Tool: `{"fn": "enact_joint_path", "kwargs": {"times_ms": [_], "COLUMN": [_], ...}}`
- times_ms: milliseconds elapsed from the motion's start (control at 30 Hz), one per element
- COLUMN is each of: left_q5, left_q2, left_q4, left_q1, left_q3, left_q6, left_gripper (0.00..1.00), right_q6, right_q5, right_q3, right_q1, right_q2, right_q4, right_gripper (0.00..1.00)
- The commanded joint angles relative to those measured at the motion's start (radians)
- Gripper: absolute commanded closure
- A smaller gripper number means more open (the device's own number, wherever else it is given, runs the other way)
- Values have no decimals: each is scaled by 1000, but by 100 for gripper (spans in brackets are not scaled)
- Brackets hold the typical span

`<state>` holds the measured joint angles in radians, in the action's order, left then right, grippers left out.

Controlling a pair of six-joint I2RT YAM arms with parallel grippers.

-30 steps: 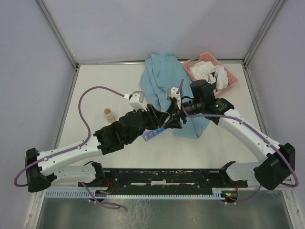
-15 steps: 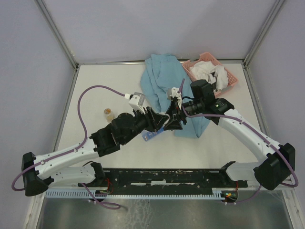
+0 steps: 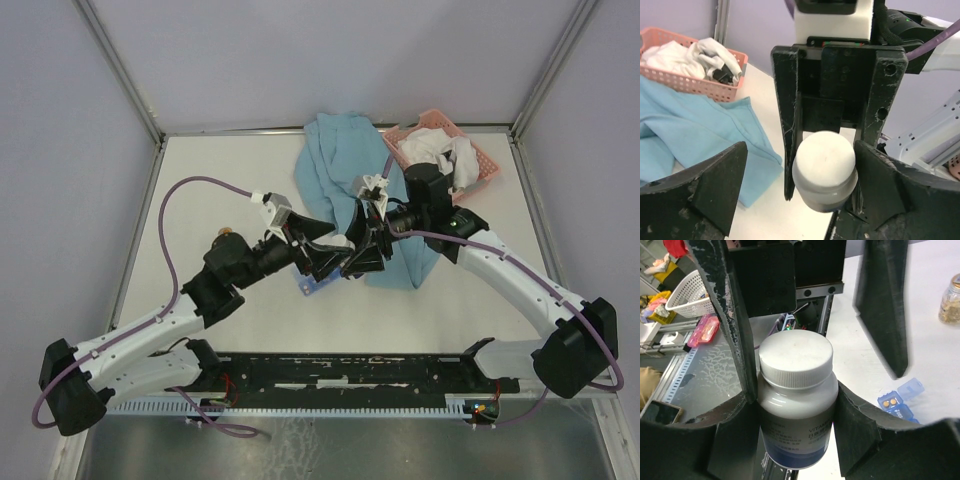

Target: Sort the pills into containers

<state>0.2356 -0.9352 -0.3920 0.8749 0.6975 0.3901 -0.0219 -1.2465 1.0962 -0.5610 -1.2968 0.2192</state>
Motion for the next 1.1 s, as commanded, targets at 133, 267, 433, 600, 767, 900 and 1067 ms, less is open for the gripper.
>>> {"fn": "enact_joint_path", "kwargs": {"times_ms": [133, 267, 433, 600, 767, 900, 1067], "left_q5": [-194, -240, -305, -527, -707, -732, -745], "left_q2": [301, 366, 325, 204, 94, 12, -48], "left_q4": [-42, 24, 91, 258, 350, 389, 392], "left_q1": [19, 19, 23, 87, 171, 191, 207], "left_q3": [-150, -147, -90, 28, 127, 180, 213], "left_q6": [109, 207, 325, 396, 397, 408, 410], "left_gripper": [1, 1, 1, 1, 2, 19, 23], "right_q6": [196, 231, 298, 339, 353, 362, 365], "right_q5": [102, 142, 214, 274, 293, 303, 306], "right_q3": [77, 80, 87, 93, 98, 104, 105], "right_q1": [-2, -3, -5, -4, -4, -4, -4], "right_q2": [21, 20, 17, 18, 6, 1, -2], "right_q4": [108, 135, 180, 213, 227, 239, 242], "right_gripper": [92, 92, 92, 92, 92, 92, 92]}}
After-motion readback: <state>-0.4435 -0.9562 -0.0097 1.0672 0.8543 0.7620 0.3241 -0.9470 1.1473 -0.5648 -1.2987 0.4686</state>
